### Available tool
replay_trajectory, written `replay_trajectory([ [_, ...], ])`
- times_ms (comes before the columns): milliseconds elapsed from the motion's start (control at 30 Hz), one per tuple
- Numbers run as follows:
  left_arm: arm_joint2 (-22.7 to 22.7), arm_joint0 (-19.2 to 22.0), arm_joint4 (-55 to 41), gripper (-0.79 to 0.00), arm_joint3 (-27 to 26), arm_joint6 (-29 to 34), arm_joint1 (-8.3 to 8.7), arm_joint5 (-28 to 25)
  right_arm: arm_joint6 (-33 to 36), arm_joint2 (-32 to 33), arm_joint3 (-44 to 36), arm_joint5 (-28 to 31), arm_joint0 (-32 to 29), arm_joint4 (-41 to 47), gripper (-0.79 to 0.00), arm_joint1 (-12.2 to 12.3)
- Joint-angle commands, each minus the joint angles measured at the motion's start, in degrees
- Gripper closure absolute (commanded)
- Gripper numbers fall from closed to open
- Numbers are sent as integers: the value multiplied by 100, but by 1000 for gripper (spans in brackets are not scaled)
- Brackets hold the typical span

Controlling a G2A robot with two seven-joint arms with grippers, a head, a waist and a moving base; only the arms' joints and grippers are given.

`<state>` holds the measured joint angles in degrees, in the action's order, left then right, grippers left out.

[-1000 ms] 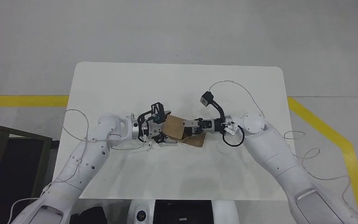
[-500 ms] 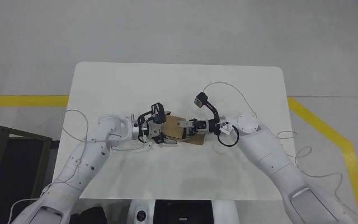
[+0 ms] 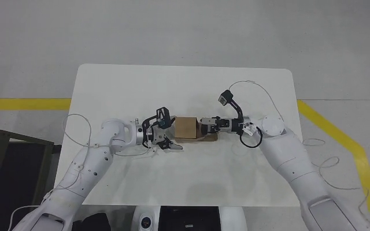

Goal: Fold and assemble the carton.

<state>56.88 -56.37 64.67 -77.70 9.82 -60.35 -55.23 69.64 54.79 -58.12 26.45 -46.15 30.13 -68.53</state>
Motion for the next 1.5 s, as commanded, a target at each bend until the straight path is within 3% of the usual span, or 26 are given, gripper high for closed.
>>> replay_trajectory([
  [0,-1,-3,2,-785,-6,10,2,-6,-42,186,-87,-28,-103,-64,-785,68],
  [433,-40,37,21,-785,-7,18,-12,22,-175,795,-1576,-780,-1105,-604,-785,380],
  [767,-56,77,51,-785,10,-6,-21,39,-752,902,-2143,-1088,-1481,-681,-785,419],
  [967,-79,94,66,-785,12,-19,-29,40,-1195,717,-2017,-1083,-1423,-744,-785,351],
  [1467,-86,104,58,-785,24,-33,-31,-15,-1237,219,-1451,-697,-852,-534,-785,132],
])
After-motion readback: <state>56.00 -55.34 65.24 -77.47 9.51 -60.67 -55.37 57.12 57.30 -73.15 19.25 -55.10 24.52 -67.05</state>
